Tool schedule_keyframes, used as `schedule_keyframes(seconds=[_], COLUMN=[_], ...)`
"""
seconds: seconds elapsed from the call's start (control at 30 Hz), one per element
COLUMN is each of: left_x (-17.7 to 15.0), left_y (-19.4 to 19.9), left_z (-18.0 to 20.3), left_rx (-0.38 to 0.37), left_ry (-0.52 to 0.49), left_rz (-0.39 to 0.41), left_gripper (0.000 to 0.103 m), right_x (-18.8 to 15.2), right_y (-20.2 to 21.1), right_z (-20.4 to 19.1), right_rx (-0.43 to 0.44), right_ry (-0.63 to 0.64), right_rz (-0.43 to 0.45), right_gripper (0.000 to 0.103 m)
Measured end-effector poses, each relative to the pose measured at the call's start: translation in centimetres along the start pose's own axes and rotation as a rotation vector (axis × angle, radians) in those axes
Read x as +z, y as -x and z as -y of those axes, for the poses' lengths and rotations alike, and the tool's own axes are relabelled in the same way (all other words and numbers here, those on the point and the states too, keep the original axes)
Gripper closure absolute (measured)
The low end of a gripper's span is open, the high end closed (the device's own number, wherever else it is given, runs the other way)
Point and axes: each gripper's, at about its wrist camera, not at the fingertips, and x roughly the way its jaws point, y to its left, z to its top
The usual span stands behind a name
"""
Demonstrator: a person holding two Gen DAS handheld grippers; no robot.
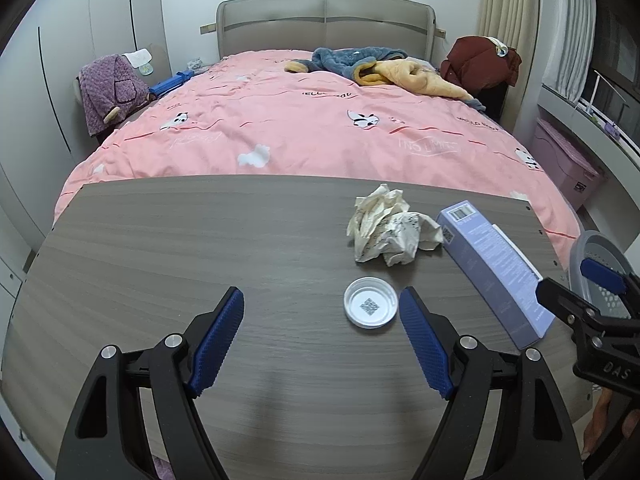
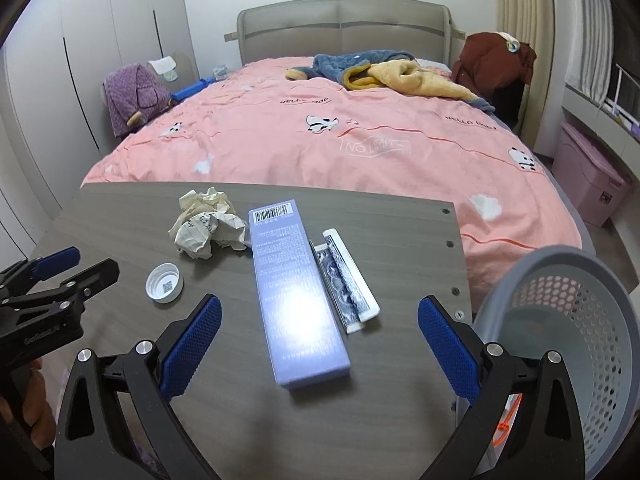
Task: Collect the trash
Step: 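Grasp the lavender toothpaste box with the right gripper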
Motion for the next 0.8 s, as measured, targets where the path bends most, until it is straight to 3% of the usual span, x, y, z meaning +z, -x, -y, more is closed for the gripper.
schedule_keyframes(seconds=[0.23, 0.37, 0.63, 0.8], left_x=[0.1, 0.1, 0.0, 0.0], left_y=[-0.9, -1.4, -2.0, -1.9], left_z=[-1.3, -1.7, -1.9, -1.8], left_rx=[0.006, -0.002, -0.013, -0.015], left_ry=[0.023, 0.033, 0.032, 0.033], left_rz=[-0.015, -0.022, -0.031, -0.031], left_gripper=[0.027, 0.027, 0.027, 0.027], right_x=[0.9, 1.1, 1.0, 0.8], right_y=[-2.5, -3.8, -5.2, -5.9], right_z=[-1.4, -2.0, -2.5, -2.7], right_rx=[-0.013, -0.021, -0.019, -0.006], right_ry=[0.053, 0.089, 0.111, 0.105], right_rz=[-0.022, -0.056, -0.09, -0.113], right_gripper=[0.009, 0.025, 0.035, 0.053])
